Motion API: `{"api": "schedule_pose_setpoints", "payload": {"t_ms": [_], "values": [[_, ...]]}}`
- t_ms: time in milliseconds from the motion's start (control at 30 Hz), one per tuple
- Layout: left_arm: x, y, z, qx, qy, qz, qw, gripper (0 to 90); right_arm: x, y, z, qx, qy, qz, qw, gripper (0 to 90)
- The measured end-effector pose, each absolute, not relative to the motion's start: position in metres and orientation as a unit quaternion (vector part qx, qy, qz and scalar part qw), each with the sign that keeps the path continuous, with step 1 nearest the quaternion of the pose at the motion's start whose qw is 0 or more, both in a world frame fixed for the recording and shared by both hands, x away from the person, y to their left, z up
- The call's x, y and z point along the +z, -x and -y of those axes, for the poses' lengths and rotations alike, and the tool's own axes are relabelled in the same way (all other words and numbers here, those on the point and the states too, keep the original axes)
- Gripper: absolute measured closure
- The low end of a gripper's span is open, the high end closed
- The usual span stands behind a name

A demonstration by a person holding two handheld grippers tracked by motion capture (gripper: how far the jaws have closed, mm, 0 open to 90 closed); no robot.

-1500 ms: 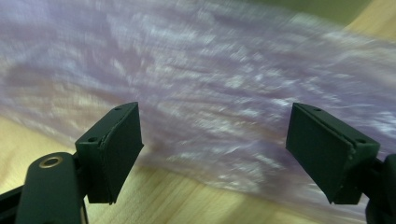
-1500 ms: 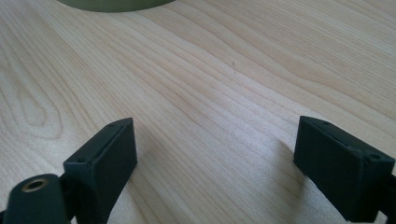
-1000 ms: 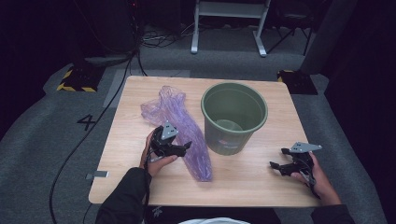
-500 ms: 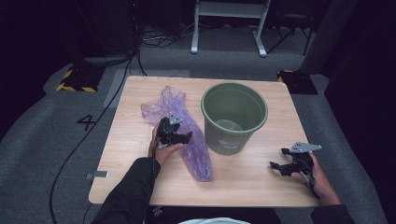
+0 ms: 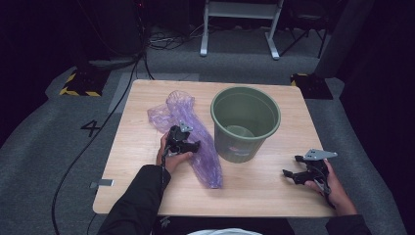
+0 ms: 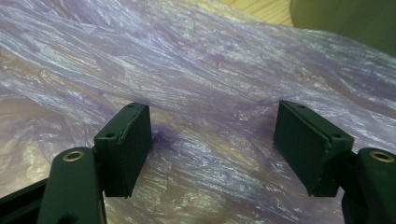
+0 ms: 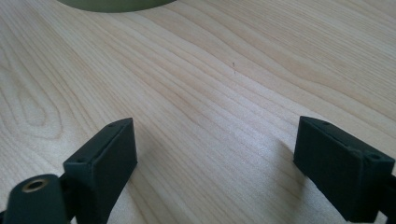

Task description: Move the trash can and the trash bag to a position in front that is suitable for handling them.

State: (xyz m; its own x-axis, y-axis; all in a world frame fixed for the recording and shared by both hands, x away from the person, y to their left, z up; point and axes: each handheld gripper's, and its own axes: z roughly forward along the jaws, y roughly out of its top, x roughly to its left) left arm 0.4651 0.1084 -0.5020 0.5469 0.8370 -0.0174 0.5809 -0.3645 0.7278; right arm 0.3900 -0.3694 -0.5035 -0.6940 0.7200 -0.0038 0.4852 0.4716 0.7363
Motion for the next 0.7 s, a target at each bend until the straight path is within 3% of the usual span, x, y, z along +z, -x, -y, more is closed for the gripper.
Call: {"api": "schedule_pose_setpoints", "payload": {"t_ms": [133,433,700], "values": [[-0.502,-0.465,-0.11,0.184,-0.805,-0.44,0.354,33.5,-0.503,-0.39,0.369,0.369,-0.357,-0.843,0.159,12.8],[-0.501,-0.463,-0.123,0.183,-0.803,-0.431,0.368,65.7,-0.503,-0.39,0.369,0.369,-0.356,-0.843,0.159,12.8],[-0.501,-0.461,-0.127,0.183,-0.802,-0.433,0.368,75.1,-0.493,-0.388,0.364,0.392,-0.346,-0.836,0.166,17.9]]}}
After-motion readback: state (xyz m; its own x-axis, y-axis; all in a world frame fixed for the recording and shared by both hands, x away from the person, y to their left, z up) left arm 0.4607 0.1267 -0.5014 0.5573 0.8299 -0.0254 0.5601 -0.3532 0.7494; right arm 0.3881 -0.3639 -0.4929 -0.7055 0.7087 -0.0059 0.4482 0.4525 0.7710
